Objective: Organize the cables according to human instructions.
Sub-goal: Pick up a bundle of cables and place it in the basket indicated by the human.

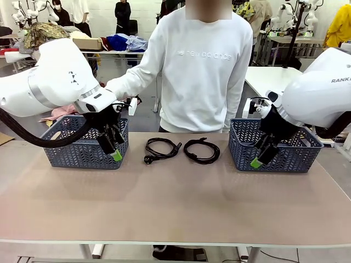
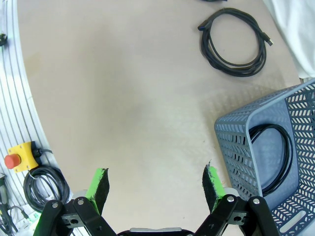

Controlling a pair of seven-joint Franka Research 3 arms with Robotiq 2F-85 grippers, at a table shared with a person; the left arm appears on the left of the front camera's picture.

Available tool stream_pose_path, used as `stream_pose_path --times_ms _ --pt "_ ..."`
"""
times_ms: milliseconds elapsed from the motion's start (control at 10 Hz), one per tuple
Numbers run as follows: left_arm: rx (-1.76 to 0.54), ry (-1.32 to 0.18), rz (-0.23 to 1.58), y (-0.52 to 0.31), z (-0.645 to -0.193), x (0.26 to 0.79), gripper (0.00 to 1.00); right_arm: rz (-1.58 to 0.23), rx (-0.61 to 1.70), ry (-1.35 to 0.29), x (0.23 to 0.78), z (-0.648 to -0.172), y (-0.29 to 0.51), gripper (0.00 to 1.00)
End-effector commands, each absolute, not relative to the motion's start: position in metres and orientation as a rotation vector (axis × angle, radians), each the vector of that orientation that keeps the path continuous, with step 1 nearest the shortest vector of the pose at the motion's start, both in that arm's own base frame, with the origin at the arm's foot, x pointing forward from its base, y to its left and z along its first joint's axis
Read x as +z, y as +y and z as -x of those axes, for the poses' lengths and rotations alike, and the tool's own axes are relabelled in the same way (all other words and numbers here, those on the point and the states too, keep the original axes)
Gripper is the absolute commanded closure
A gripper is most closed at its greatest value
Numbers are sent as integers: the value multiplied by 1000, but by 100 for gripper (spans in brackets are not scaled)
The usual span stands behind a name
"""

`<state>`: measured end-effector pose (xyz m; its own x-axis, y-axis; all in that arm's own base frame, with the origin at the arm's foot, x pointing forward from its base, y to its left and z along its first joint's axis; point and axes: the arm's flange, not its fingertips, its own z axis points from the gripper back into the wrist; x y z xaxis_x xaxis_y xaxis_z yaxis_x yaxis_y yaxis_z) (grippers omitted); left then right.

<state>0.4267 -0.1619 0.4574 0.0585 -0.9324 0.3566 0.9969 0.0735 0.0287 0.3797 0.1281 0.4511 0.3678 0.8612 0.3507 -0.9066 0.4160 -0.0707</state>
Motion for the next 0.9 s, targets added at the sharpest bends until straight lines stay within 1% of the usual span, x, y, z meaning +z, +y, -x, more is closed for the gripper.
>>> stream_pose_path --times_ms 0,200,500,800 --pt "-1484 -315 250 -162 -427 457 0 -137 1132 -359 450 -379 129 0" --pt "-1400 -279 219 -181 -445 460 0 -137 1132 -359 450 -379 129 0" --pt "-1287 -263 126 -230 -475 461 0 -137 1132 -359 450 -379 129 0" --pt "-1175 -189 81 -268 -510 445 0 -137 1132 -359 450 -379 129 0"
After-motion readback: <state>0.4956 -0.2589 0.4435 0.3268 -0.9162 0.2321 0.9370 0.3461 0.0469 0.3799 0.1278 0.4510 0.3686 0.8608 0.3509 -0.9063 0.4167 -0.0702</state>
